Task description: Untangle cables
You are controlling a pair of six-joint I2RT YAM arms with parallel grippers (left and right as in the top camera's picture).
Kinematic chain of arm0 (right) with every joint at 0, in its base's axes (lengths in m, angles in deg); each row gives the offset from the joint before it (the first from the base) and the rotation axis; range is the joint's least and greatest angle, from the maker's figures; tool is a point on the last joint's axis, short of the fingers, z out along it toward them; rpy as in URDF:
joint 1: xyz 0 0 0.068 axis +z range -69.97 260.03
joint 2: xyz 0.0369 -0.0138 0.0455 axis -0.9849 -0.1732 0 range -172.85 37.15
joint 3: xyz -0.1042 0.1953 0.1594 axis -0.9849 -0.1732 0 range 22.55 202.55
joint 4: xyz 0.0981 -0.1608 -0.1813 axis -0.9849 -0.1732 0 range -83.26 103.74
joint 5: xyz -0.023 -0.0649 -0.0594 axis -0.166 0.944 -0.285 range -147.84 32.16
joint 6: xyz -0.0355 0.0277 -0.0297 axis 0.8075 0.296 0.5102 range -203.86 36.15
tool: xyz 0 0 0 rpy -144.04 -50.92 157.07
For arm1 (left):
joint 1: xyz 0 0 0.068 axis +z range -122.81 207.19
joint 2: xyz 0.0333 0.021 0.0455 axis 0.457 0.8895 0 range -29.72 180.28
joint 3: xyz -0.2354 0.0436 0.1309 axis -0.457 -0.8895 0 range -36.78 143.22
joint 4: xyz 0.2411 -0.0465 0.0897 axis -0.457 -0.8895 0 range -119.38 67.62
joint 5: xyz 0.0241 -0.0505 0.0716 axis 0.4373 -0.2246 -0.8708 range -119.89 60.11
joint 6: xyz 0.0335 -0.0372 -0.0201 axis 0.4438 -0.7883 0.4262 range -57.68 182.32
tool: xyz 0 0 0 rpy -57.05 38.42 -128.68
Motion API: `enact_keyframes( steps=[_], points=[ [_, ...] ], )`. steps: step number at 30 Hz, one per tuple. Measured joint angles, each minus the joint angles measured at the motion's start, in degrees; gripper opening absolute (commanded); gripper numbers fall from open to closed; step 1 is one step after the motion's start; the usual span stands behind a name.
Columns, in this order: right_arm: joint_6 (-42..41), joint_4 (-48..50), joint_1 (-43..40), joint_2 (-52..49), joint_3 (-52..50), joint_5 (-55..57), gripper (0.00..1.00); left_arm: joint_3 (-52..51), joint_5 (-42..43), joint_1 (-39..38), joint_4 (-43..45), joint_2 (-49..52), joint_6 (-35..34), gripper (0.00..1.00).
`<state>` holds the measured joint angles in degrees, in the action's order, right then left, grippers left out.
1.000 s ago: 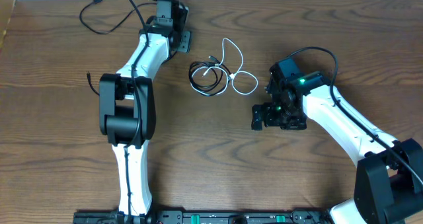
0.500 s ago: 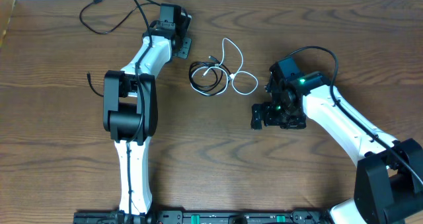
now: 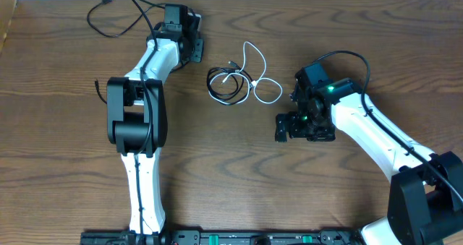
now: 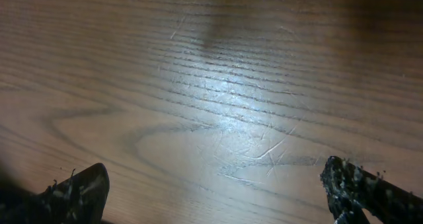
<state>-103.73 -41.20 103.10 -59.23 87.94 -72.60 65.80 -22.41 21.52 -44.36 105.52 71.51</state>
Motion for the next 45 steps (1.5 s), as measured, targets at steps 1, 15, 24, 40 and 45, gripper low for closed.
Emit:
enact_keyframes(
  steps=[1, 15, 24, 40, 45],
  points=[
    [0.0, 0.1, 0.0, 0.0, 0.0, 0.0, 0.99, 0.0, 0.1, 0.0, 0.7, 0.1, 0.0, 0.38],
    [0.0, 0.1, 0.0, 0.0, 0.0, 0.0, 0.99, 0.5, 0.3, 0.0, 3.2, 1.3, -1.9, 0.07],
    [0.0, -0.8, 0.0, 0.0, 0.0, 0.1, 0.99, 0.0, 4.6, 0.1, 1.8, -0.4, -4.4, 0.07],
    [0.1, 6.6, -0.5, 0.0, 0.0, -9.4, 0.99, -0.5, 19.5, 0.0, -9.2, -41.6, -18.0, 0.07],
    [1.1, 8.1, -4.7, -0.1, 3.4, -18.1, 0.99, -0.5, 19.1, 0.0, -15.6, -48.3, -21.0, 0.08]
  ],
)
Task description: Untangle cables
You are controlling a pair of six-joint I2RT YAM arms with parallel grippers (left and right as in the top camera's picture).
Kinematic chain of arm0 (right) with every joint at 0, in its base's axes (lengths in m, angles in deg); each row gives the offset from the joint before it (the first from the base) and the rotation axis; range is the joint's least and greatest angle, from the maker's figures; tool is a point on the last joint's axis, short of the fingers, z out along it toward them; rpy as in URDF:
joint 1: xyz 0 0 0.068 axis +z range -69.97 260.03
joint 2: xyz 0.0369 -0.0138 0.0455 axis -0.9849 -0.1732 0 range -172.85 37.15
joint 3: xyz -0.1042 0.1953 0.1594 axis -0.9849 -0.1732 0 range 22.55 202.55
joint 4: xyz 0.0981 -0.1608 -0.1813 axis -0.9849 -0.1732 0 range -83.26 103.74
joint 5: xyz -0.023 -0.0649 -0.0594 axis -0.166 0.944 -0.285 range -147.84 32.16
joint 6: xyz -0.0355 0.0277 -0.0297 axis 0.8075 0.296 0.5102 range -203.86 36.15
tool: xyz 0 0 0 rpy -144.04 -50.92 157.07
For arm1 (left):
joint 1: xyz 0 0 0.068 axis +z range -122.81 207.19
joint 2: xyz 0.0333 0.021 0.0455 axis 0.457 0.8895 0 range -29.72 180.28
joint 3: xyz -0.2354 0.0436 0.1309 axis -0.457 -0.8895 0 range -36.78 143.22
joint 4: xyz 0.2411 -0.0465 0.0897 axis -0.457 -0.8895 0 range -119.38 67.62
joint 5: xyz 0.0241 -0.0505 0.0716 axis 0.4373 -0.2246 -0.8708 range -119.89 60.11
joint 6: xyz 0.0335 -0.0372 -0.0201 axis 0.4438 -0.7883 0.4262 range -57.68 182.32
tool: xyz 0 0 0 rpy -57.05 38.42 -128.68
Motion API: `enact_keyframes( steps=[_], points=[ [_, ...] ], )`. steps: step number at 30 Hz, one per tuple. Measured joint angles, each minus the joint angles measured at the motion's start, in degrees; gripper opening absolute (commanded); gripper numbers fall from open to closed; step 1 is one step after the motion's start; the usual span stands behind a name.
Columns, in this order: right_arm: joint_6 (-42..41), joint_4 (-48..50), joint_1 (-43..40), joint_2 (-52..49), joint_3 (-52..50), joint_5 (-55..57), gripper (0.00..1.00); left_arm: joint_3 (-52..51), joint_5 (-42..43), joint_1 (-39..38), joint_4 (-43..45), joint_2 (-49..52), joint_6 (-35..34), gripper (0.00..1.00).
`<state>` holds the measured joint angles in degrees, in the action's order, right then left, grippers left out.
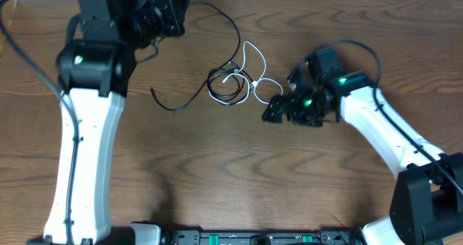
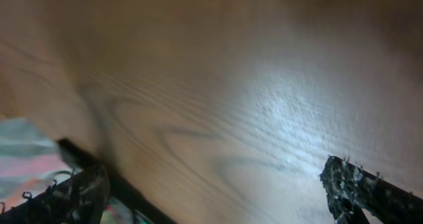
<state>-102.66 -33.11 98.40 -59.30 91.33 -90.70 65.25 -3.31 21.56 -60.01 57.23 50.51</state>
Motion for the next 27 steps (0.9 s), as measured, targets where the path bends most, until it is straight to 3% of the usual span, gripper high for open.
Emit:
enact_keyframes(
  steps=[2, 4, 7, 9, 10, 16, 22, 27],
  points=[
    [0.0, 0.4, -2.2, 0.0, 2.3, -2.1, 0.99, 0.0, -2.0, 0.0, -2.7, -1.7, -0.3, 0.08],
    [0.1, 0.4, -4.1, 0.0, 5.2, -3.4, 0.99, 0.1, -5.8, 0.0, -6.4, -2.6, -0.4, 0.33],
    [0.2, -2.2, -4.5, -0.2, 10.5, -2.7, 0.99, 0.1, -12.2, 0.0, -12.7, -1.9, -0.5, 0.53],
    [0.2, -3.8, -4.1, -0.5, 15.5, -0.9, 0.99, 0.0, -15.8, 0.0, -15.8, -0.8, -1.2, 0.74],
    [0.3, -5.3, -3.7, -0.7, 18.6, 0.4, 0.99, 0.0, -17.3, 0.0, -16.6, -0.2, -1.0, 0.78],
    [0.2, -8.5, 0.2, -0.9, 32.3, 7.1, 0.99, 0.0, -21.4, 0.0, -23.4, 4.8, -0.7, 0.78],
    [-0.1, -11.9, 2.5, -1.4, 32.7, 9.8, 0.99, 0.0, -21.0, -0.5, -30.4, 16.9, 5.3, 0.78],
    [0.2, -13.8, 2.5, -1.4, 32.7, 10.5, 0.99, 0.0, -20.5, -1.5, -30.3, 28.4, 8.5, 0.78]
  ],
)
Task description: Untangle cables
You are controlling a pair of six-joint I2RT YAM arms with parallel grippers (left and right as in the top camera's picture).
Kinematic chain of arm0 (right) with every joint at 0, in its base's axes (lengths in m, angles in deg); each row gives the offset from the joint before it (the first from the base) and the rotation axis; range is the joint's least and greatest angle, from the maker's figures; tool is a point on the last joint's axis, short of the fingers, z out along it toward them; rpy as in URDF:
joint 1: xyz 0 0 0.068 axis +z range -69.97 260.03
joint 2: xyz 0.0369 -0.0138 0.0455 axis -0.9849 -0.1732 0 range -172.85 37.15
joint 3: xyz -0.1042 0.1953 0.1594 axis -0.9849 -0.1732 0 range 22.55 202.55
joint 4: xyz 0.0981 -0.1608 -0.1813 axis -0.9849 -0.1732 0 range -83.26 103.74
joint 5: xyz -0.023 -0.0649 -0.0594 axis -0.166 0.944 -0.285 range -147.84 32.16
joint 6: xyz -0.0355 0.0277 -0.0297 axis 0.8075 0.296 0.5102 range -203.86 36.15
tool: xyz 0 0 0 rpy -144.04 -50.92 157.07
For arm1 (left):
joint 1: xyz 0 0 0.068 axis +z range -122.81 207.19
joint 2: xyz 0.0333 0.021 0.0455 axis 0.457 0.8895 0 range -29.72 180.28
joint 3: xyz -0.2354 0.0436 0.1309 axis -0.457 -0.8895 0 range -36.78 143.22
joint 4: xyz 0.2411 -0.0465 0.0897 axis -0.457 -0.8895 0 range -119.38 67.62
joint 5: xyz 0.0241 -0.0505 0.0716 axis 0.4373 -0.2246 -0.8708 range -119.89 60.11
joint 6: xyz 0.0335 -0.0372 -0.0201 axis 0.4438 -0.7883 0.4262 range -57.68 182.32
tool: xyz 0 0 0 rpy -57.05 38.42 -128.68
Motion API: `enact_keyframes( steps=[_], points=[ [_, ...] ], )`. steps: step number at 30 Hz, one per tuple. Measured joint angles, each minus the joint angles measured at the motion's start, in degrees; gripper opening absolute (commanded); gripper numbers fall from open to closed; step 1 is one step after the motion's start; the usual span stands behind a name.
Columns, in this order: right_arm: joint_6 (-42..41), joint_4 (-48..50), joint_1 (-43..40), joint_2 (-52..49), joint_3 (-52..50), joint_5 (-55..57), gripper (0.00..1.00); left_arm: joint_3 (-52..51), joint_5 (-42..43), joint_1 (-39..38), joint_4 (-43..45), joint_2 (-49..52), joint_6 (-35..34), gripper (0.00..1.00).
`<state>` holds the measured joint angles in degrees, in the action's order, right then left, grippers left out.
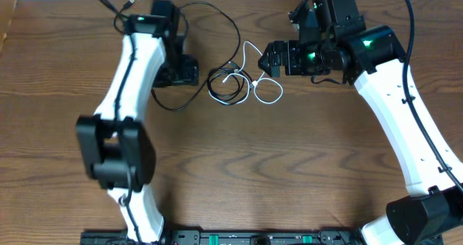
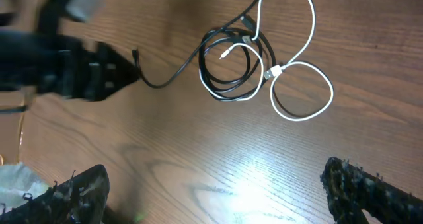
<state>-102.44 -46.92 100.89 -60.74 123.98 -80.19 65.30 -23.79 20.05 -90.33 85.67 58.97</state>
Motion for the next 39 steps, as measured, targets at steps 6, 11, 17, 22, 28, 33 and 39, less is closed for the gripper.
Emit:
enact_keyframes(
  steps=[6, 11, 17, 22, 28, 33, 39],
  points=[
    [0.9, -0.4, 0.0, 0.0, 0.0, 1.4, 0.99, 0.0, 1.1, -2.2, 3.4, 8.3, 4.0, 0.78],
    [1.1, -0.8, 0.0, 0.0, 0.0, 2.9, 0.99, 0.0, 1.1, -2.3, 5.7, 11.9, 6.1, 0.78],
    [1.3, -1.2, 0.0, 0.0, 0.0, 3.4, 0.99, 0.0, 1.1, -2.3, 9.1, 13.6, 9.4, 0.74],
    [1.3, -1.2, 0.0, 0.0, 0.0, 3.8, 0.99, -0.5, 1.2, -2.3, 12.9, 13.6, 10.8, 0.66],
    [1.3, -1.3, 0.0, 0.0, 0.0, 3.8, 0.99, -3.5, 1.0, -2.3, 15.0, 13.6, 11.8, 0.57],
    [1.3, -1.3, 0.0, 0.0, 0.0, 3.9, 0.99, -3.8, 0.9, -2.2, 16.4, 13.5, 12.4, 0.19],
    [1.4, -1.8, 0.0, 0.0, 0.0, 4.2, 0.99, -3.9, 1.5, -2.3, 16.5, 13.5, 12.1, 0.07]
  ],
)
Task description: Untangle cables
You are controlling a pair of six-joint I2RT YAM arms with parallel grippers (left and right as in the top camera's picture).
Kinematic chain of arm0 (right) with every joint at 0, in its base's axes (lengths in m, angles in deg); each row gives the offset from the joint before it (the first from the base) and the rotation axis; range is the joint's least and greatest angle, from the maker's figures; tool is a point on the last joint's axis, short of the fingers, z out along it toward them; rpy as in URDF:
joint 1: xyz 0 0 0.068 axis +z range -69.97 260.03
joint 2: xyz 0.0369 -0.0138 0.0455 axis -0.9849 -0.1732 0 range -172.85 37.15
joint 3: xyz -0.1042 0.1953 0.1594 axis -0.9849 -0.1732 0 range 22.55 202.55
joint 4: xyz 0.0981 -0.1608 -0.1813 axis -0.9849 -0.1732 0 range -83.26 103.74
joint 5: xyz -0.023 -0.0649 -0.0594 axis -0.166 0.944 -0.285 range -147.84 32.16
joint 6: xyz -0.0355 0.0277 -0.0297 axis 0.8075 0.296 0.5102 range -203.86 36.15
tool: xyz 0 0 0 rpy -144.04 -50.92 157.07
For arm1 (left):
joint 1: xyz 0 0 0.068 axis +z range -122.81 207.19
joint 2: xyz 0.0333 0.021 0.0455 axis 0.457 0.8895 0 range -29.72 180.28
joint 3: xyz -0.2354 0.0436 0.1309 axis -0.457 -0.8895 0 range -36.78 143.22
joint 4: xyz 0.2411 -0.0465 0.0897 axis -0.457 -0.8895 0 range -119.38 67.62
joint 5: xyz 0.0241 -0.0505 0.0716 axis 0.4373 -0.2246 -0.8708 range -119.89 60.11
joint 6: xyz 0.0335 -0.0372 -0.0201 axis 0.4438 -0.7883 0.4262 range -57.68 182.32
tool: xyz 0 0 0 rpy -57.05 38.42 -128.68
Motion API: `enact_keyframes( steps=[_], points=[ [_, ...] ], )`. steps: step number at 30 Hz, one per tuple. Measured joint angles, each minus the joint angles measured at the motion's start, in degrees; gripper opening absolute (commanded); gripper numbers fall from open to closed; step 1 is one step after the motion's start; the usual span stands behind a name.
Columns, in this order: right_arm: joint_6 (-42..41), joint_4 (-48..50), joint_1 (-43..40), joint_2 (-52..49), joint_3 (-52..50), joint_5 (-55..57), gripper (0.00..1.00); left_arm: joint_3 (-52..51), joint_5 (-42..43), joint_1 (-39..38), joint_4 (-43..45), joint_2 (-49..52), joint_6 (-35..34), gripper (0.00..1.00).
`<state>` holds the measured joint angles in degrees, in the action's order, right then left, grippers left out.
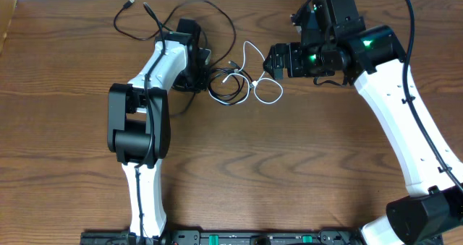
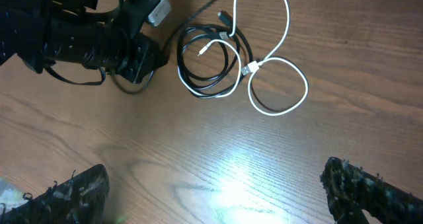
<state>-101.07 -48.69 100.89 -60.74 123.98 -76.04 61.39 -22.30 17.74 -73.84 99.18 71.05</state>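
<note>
A black cable coil (image 1: 226,84) lies tangled with a white cable (image 1: 264,86) at the table's middle back. In the right wrist view the black coil (image 2: 208,62) and the white cable's loops (image 2: 281,85) overlap. A long black cable (image 1: 217,17) runs from the coil round the back to plugs at the far left. My left gripper (image 1: 201,68) sits low at the coil's left edge, its jaws hidden. My right gripper (image 1: 277,61) hangs high over the white loops, open and empty, its fingertips (image 2: 370,191) wide apart.
Brown wooden table (image 1: 289,173). The left arm (image 1: 137,122) stretches from the front edge up to the coil. The right arm (image 1: 405,129) comes in from the front right. The long cable's free plugs (image 1: 130,3) lie at the far left back.
My left gripper has moved right, from beside the coil to touching its left edge. The long black cable's end now lies further left at the back. My right gripper barely moved.
First the left gripper was at the back near the long cable and the right gripper low at the right. Then the left arm stood raised and the long cable lay spread toward the coil. Later the right gripper was high over the cables, and the left gripper now meets the coil.
</note>
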Motion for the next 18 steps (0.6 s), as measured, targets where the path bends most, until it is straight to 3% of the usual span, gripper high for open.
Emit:
enact_keyframes(
  steps=[7, 12, 18],
  points=[
    [0.0, -1.3, 0.0, 0.0, 0.0, 0.2, 0.99, 0.1, 6.8, 0.1, -2.6, -5.2, -1.3, 0.08],
    [-2.1, -0.3, 0.0, 0.0, 0.0, -0.7, 0.99, 0.3, 15.1, 0.1, -2.3, -24.5, -2.7, 0.07],
    [-3.2, 4.1, -1.6, 0.0, 0.0, -9.3, 0.99, 1.4, 24.7, -0.9, 0.4, -46.7, -6.6, 0.07]
  ],
)
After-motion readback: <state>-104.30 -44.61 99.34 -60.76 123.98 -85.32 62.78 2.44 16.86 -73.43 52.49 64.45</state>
